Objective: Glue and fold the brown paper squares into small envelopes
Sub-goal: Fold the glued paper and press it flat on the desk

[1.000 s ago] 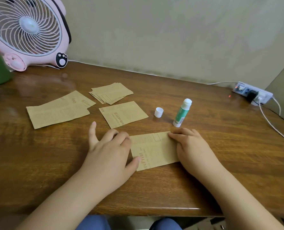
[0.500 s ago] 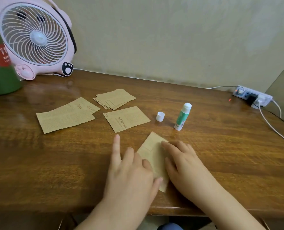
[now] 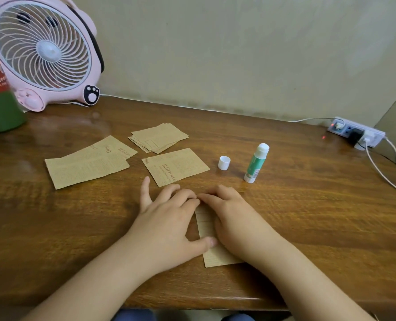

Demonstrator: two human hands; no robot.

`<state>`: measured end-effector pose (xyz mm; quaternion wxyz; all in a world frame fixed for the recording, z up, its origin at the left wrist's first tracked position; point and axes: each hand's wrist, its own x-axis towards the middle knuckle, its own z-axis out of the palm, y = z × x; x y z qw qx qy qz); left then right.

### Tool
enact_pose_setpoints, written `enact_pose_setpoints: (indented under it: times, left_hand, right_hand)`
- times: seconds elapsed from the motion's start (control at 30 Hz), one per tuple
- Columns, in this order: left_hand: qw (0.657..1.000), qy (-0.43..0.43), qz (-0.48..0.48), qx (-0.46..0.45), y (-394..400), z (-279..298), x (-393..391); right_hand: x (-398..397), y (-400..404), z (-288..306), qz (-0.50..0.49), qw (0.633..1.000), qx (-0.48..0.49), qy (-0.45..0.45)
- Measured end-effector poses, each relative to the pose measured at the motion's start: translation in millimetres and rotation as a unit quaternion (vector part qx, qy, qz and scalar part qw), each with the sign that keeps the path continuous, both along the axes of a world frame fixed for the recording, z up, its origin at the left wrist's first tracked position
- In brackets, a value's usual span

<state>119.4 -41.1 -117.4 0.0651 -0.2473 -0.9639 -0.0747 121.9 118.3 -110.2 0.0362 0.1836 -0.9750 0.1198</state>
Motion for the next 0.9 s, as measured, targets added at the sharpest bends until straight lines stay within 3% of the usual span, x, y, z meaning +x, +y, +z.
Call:
enact_pose_setpoints:
  times: [0.27,0.47,0.7,0.9]
  left_hand:
    - [1.000,-0.003,0.006,-0.015,0.9,-0.6,-3.1]
    - [1.000,-0.001,0.015,-0.007,0.5,-0.3,-3.5]
    - [1.000,-0.011,0.006,-0.028,0.0,-2.4,-5.1]
    - [1.000,-0.011,0.001,-0.021,0.6,-2.9,-5.7]
  right_hand:
    - [7.1,29.8,0.1,-0.133,0.989,0.017,0.058]
    - [-4.1,-3.6,-7.7,-0.020,0.998,0.022,0.060]
    - [5.1,38.4,-4.2,-0.133,0.986,0.034,0.099]
    - [-3.0,-3.5,-4.6,-0.051,0.988,0.068,0.125]
